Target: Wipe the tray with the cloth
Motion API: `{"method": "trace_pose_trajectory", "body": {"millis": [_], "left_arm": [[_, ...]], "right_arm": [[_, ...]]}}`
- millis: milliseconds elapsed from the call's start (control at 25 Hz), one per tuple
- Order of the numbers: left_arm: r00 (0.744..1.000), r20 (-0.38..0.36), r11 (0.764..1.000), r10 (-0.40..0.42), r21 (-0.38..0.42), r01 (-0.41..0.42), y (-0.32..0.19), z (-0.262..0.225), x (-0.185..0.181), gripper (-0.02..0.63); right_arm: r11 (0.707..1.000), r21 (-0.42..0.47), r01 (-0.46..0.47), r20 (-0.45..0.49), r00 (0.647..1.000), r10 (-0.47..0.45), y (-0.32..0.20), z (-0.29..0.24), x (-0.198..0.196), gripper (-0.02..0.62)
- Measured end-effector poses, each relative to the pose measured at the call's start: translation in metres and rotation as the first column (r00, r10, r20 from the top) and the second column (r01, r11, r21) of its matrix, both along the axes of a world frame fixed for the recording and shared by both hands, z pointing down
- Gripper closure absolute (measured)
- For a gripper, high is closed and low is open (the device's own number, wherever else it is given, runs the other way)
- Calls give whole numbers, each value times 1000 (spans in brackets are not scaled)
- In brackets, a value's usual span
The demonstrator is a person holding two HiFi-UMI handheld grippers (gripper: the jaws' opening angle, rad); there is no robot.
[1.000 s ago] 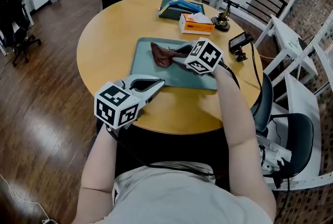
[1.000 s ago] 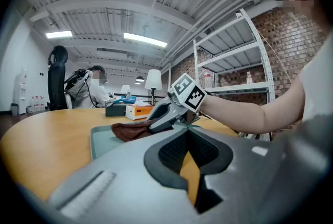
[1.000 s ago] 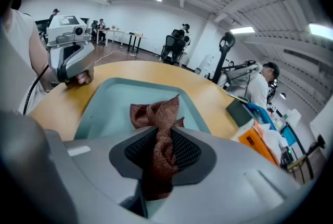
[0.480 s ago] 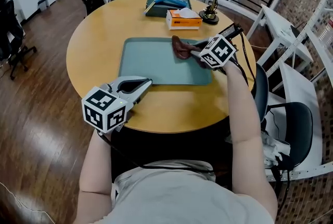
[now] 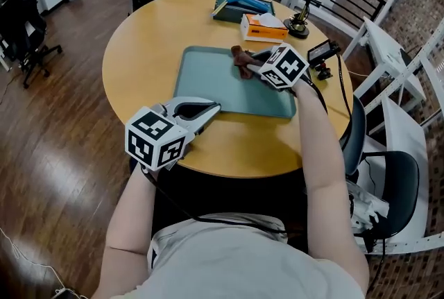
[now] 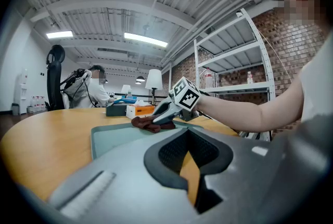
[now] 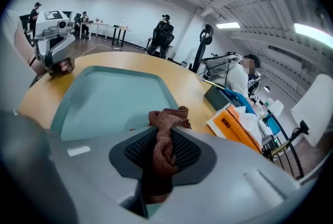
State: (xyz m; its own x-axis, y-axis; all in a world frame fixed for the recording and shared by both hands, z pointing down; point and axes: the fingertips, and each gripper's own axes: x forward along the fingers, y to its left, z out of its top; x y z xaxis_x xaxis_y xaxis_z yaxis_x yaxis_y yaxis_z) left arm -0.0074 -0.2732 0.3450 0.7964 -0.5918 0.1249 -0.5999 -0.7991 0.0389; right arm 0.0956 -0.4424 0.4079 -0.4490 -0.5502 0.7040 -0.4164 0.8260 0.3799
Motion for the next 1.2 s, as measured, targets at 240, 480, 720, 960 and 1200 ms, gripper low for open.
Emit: {"method": "trace_pose_trajectory", "body": {"millis": [240, 480, 720, 960, 1200], "left_arm": [[1000, 3, 1000, -1, -1, 1, 3, -1, -5, 606], [1000, 6, 1000, -3, -1, 3, 3, -1, -3, 606], [1000, 6, 1000, -1, 0, 1, 5, 2, -1, 606], [1000, 1, 1000, -6, 3, 6, 7, 0, -7, 606], [1000, 2, 1000, -2, 4, 2, 4, 0, -5, 606]], "right_arm": [[993, 22, 118, -24, 993, -117, 7, -2, -58, 517], [977, 48, 207, -15, 978, -207, 13, -6, -105, 517], [964, 98, 248, -22, 969, -247, 10, -4, -143, 517], [960, 109, 257, -45, 966, -254, 8, -2, -160, 517], [981, 95, 172, -74, 983, -165, -7, -2, -114, 517]]}}
